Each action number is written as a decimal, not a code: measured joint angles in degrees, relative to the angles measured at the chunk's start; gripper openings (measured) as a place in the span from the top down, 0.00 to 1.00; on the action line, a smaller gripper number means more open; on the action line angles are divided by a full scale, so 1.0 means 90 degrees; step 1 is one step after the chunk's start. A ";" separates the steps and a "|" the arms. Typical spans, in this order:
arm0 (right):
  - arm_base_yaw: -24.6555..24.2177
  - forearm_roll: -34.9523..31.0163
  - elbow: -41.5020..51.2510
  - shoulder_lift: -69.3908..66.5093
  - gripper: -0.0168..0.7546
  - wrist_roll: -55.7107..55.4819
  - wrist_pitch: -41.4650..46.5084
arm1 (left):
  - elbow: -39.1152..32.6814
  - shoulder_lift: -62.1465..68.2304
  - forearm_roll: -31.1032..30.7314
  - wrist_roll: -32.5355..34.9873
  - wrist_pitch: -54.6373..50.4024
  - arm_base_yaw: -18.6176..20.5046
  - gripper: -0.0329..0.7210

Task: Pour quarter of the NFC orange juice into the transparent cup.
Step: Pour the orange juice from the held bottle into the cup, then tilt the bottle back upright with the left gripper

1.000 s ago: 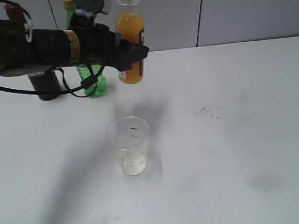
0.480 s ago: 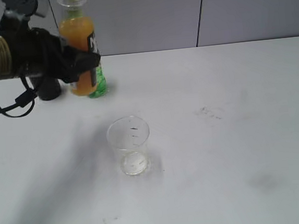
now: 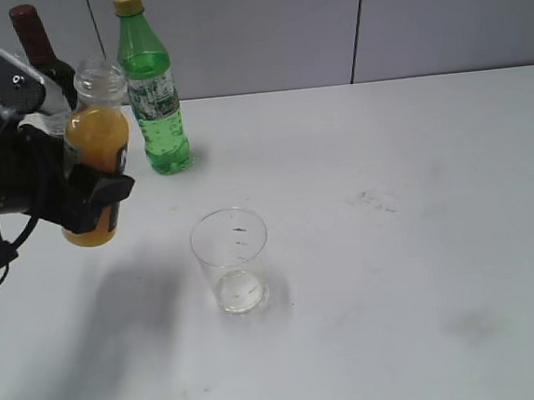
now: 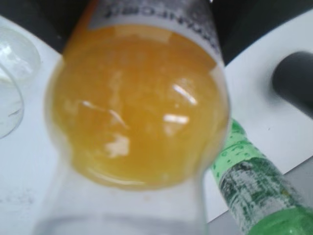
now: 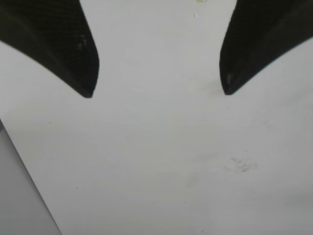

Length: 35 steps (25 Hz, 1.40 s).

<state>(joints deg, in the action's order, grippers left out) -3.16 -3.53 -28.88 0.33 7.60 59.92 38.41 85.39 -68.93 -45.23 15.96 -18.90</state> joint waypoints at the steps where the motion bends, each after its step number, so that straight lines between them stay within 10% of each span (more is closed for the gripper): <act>1: 0.0000 0.0000 0.0000 0.0000 0.21 0.0000 0.0000 | -0.0048 -0.0050 -0.0033 0.0000 -0.0115 0.0000 0.32; 17: 0.0000 0.0000 0.0000 0.0000 0.21 0.0000 0.0000 | -0.0076 -0.0444 -0.0387 0.0002 -0.2026 -0.1197 0.32; 35: 0.0000 0.0000 0.0000 0.0000 0.21 -0.0001 -0.0006 | -0.0628 -0.0777 -0.0707 0.0008 -0.2889 -0.1597 0.32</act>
<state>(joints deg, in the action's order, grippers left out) -3.16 -3.53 -28.88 0.33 7.60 59.86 32.76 78.40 -75.29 -45.15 -10.04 -33.28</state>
